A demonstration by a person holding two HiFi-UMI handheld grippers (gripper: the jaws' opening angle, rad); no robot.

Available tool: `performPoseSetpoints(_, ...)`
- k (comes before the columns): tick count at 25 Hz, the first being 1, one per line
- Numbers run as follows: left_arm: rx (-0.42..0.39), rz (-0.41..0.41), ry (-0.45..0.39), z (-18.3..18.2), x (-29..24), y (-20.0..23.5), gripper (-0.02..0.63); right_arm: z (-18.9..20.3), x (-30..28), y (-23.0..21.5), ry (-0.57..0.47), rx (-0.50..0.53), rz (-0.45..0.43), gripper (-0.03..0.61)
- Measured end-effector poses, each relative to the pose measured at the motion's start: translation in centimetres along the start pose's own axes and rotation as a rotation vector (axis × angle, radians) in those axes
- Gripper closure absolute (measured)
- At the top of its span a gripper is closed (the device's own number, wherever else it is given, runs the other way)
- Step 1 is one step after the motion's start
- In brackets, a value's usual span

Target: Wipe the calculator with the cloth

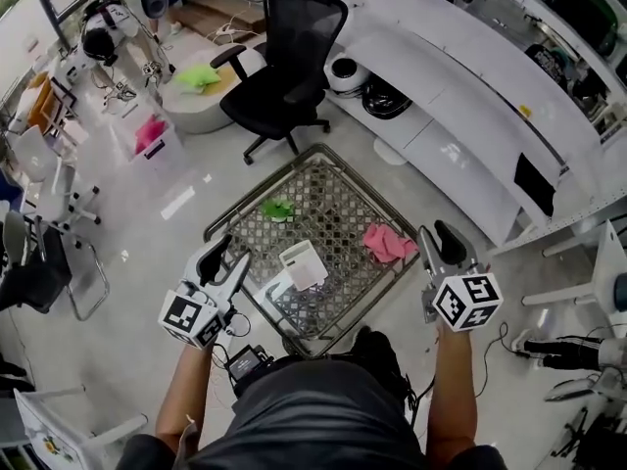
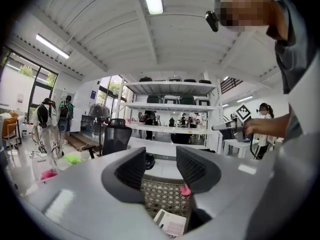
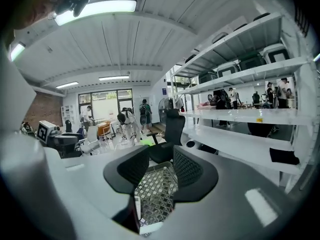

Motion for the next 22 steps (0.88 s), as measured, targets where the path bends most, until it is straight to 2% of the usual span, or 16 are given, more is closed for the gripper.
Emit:
performPoseSetpoints(5, 0.043, -0.034, 0.009, 1.5, -0.6, 1.3, 0.402, 3.1, -2.5, -1.5, 0.079, -0.028, 0.006, 0.449)
performPoseSetpoints(7, 0.038, -0.047, 0.029, 1.9, -0.8, 1.3, 0.402, 4.7, -4.0, -2.3, 0.12, -0.044, -0.004, 0.449)
performPoseSetpoints(15, 0.084, -0.194, 0.087, 3.7, 0.0, 2.4, 0.402, 10.8, -10.4, -5.8, 0.273, -0.071, -0.051, 0.443)
performPoseSetpoints(22, 0.126, -0.25, 0.154, 5.9, 0.0, 1.5, 0.402, 16.7, -13.5, -8.5, 0.409, -0.103, -0.062, 0.43)
Point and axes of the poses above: the fingertips, and each gripper's own axes: x backward along the fingers, y to its left, z out of its underside, the point moved 5 cm from there along x, backward along the fingers, and after that the axes turned 2 degrees about z, right-handed, at the moved point
